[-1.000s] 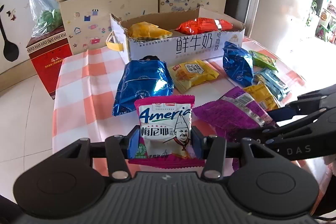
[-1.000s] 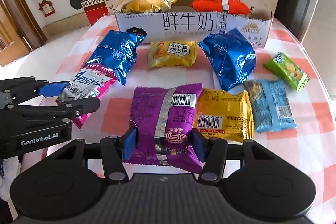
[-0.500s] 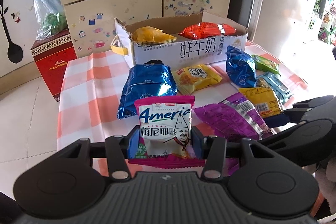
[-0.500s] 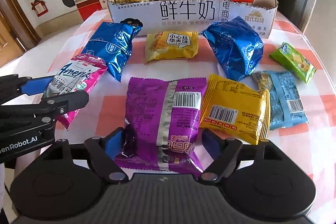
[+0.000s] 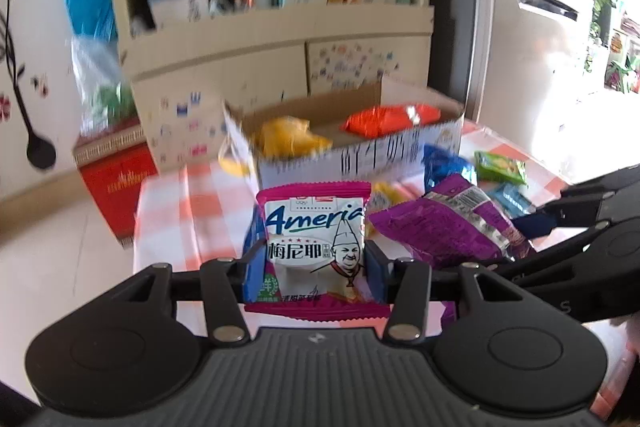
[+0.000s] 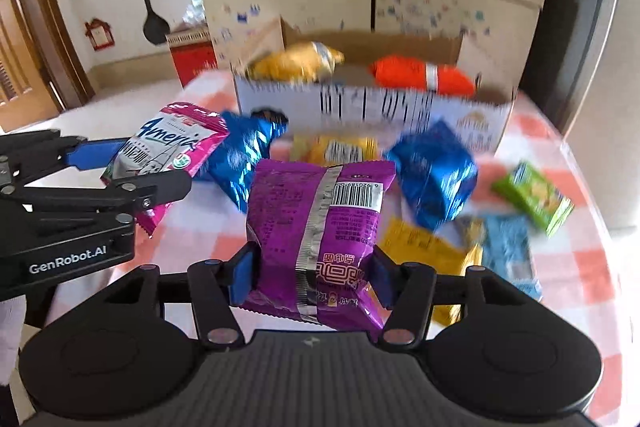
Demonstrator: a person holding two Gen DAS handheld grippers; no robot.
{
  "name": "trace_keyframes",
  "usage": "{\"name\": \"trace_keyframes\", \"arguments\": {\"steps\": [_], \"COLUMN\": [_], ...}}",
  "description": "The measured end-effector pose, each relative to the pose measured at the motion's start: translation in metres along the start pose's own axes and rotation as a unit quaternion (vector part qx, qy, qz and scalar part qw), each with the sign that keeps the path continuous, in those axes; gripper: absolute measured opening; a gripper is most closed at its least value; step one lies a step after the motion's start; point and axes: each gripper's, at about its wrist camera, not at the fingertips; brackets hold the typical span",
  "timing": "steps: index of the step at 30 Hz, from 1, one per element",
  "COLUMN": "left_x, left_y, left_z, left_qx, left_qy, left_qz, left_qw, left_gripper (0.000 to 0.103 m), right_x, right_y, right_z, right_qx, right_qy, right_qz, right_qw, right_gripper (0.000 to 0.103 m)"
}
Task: Organize snacks
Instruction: 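Lift pink packet with left tool while right tool carries purple packet to box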
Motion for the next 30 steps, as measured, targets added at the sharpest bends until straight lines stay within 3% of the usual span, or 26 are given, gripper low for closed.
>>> {"name": "trace_keyframes", "arguments": {"steps": [15,30], "left_x": [-0.067,-0.126], "left_y": [0.009,-0.038], "left_z": [-0.011,-0.005], "left_qx": [0.02,0.015], "left_qy": [-0.097,-0.099], "left_qz": [-0.075,-0.108], "left_qw": [0.9922,0.989], "left_gripper": [0.049,0.049], "right_x": [-0.043,-0.086], "right_y": [0.027,0.014], "right_z": [-0.038,-0.078], "right_qx": [0.036,0.029], "right_qy": [0.004,-0.032], "right_qz": [-0.106,-0.151], "right_qw": [0.994,0.988], "right_gripper": [0.064,0.064]}}
Point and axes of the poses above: each gripper's, at about its wrist camera, not at the fingertips, and y roughly against the way its jaws point, z to its left, x to its underside, and after that the axes turned 1 degree about y, right-handed
